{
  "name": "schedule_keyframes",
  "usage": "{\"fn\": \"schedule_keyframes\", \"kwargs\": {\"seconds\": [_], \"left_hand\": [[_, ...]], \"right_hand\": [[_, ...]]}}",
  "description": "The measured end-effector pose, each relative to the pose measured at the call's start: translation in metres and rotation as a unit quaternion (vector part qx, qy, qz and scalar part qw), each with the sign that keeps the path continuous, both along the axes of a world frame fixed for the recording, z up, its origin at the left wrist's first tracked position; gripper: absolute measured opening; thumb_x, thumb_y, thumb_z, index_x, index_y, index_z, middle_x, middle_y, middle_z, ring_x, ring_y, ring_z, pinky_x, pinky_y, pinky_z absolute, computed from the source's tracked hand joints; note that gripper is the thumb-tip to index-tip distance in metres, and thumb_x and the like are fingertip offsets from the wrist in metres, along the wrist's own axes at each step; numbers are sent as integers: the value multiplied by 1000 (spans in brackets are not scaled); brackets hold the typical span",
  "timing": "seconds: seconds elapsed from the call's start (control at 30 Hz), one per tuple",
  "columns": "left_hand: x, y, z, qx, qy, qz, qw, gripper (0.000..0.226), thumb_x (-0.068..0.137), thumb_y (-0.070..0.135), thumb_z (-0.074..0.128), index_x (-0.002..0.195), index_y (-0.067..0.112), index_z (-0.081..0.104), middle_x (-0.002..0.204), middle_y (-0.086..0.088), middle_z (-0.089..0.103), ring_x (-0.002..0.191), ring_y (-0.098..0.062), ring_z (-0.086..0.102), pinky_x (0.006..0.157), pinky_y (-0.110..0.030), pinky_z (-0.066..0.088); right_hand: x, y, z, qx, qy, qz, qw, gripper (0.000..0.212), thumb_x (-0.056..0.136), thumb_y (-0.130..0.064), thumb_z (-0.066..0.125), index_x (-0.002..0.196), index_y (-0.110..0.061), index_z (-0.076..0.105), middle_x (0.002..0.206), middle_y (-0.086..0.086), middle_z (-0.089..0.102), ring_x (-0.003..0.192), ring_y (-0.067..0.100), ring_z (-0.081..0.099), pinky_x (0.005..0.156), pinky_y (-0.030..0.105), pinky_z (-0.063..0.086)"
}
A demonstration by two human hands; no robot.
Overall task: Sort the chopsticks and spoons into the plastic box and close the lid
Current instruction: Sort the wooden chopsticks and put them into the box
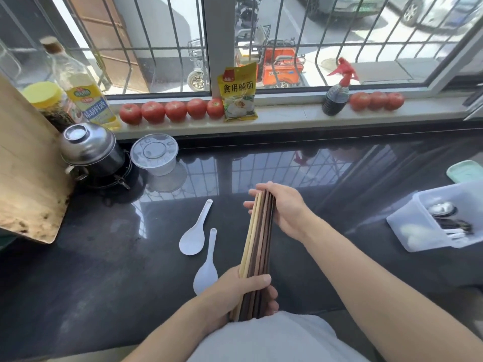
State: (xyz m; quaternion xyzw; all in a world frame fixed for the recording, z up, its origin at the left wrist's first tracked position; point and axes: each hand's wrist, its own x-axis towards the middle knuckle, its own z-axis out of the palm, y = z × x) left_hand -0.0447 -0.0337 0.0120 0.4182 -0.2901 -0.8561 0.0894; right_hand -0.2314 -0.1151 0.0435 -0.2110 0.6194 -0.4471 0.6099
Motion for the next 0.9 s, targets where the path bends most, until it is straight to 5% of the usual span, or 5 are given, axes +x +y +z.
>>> {"fn": "schedule_keyframes", "kwargs": {"seconds": [0.1, 0.23, 0.4, 0.6, 0.9], "left_hand": [[-3, 2, -3, -22, -11, -37, 999, 25, 87, 7, 74, 105, 2, 57, 86, -18, 66, 77, -34, 68, 75, -39, 58], [-19, 9, -4, -61, -5, -83, 995, 31, 84, 6, 75, 107, 6, 55, 82, -15, 62, 74, -33, 66, 77, -43, 58], [-52, 28, -11, -111, 13, -93, 989, 32, 85, 8, 74, 103, 8, 48, 76, -17, 55, 60, -30, 59, 61, -38, 52], [-107, 38, -10, -109, 14, -129, 986, 30, 81, 3, 72, 97, 10, 48, 73, -16, 50, 54, -28, 53, 56, -37, 48], [-236, 41, -10, -102, -65, -14, 993, 32, 70, -5, 59, 95, 11, 47, 65, -11, 45, 48, -25, 44, 50, -34, 44]], "right_hand": [[-21, 2, 6, 63, 86, 97, 990, 51, 109, -43, 35, 118, -3, 66, 100, 10, 73, 97, 27, 73, 93, 46, 58], [-46, -4, 17, 55, 262, 85, 960, 65, 104, -62, 27, 134, -15, 60, 133, -3, 65, 118, 18, 63, 103, 40, 47], [-72, 24, 38, 95, 185, 268, 941, 39, 107, -31, 43, 114, -3, 68, 102, 12, 78, 99, 24, 75, 99, 47, 54], [-122, 52, 23, 77, 202, 77, 973, 36, 88, 4, 42, 110, -3, 69, 91, 19, 77, 86, 30, 76, 96, 52, 56], [-280, 115, -13, -47, 184, -188, 964, 15, 103, -19, 51, 105, -16, 66, 103, 9, 72, 85, 16, 70, 77, 30, 59]]}}
